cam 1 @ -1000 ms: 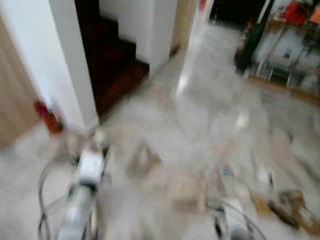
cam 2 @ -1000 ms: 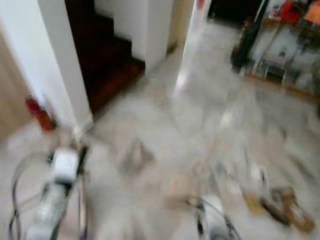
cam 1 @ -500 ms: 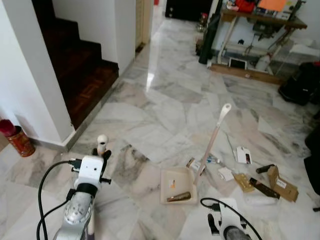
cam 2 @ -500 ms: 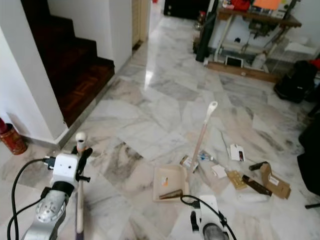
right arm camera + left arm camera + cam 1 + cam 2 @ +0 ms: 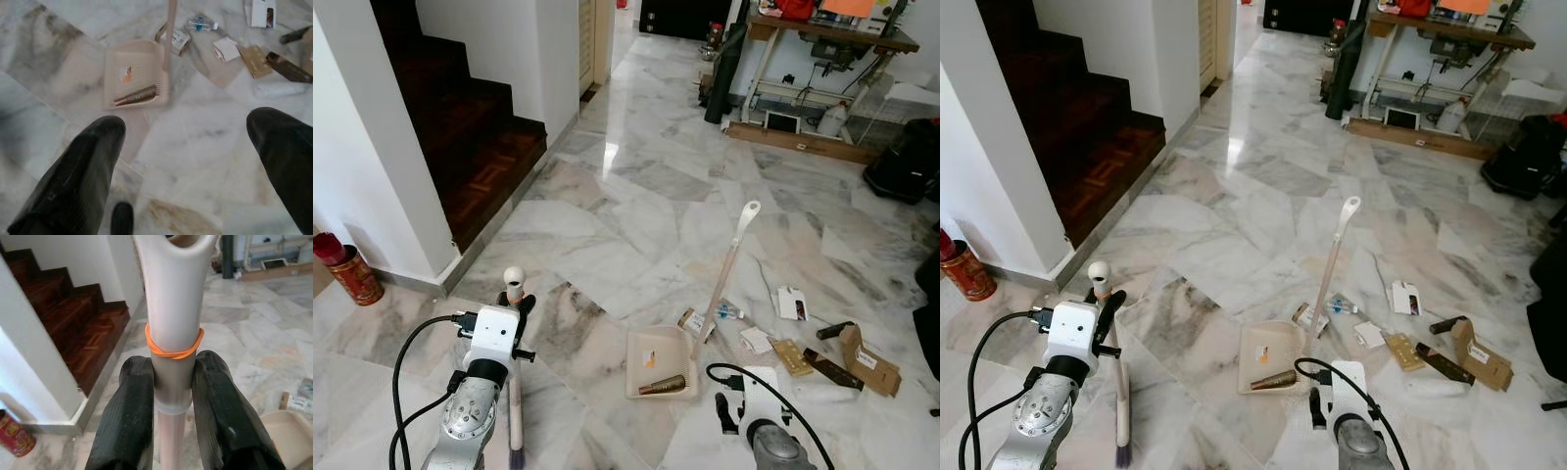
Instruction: Sweep floor
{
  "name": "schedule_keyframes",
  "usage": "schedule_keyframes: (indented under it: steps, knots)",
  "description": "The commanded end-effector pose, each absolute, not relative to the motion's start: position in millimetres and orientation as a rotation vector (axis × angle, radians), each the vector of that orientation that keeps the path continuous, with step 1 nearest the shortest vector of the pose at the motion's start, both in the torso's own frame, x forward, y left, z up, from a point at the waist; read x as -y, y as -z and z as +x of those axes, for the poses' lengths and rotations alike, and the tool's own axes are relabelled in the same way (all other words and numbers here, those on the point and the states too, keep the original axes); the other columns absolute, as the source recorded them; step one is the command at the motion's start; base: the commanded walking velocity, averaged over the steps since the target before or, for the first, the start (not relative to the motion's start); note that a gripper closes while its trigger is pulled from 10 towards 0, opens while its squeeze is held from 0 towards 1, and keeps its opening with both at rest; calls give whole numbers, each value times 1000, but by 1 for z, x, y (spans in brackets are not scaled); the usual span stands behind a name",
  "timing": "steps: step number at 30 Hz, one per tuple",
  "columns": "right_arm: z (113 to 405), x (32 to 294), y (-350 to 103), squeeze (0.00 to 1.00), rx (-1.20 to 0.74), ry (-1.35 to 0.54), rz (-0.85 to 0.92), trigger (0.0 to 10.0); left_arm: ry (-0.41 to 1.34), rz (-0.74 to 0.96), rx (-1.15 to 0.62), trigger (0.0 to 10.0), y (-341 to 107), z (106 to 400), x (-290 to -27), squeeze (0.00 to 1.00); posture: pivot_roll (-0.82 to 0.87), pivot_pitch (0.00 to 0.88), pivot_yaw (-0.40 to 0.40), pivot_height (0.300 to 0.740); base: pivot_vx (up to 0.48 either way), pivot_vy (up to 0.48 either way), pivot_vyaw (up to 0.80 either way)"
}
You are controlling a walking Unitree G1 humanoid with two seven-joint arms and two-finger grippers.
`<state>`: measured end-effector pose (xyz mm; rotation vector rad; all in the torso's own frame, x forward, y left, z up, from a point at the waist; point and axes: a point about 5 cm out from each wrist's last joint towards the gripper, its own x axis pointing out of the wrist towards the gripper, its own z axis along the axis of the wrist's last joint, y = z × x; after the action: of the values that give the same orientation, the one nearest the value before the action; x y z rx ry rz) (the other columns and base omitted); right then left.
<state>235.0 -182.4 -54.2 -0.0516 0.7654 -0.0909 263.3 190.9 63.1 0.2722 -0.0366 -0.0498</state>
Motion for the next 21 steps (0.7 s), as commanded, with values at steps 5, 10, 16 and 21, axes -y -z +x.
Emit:
schedule_keyframes:
  steps: [5,10,16,21]
  knots:
    - [231,185,57,0,-773,102,-36,10000,62,263,56,10000,-68,268,-186,0,63,0,-90,740,0,0,0]
    - [230,183,57,0,-772,89,-43,10000,67,263,56,10000,-67,268,-184,0,62,0,-92,740,0,0,0]
    - [230,182,57,0,-767,85,-44,10000,69,265,53,10000,-67,268,-184,0,64,0,-93,740,0,0,0]
    - [231,180,56,0,-753,78,-46,10000,68,270,48,10000,-66,268,-184,0,64,0,-93,740,50,0,0]
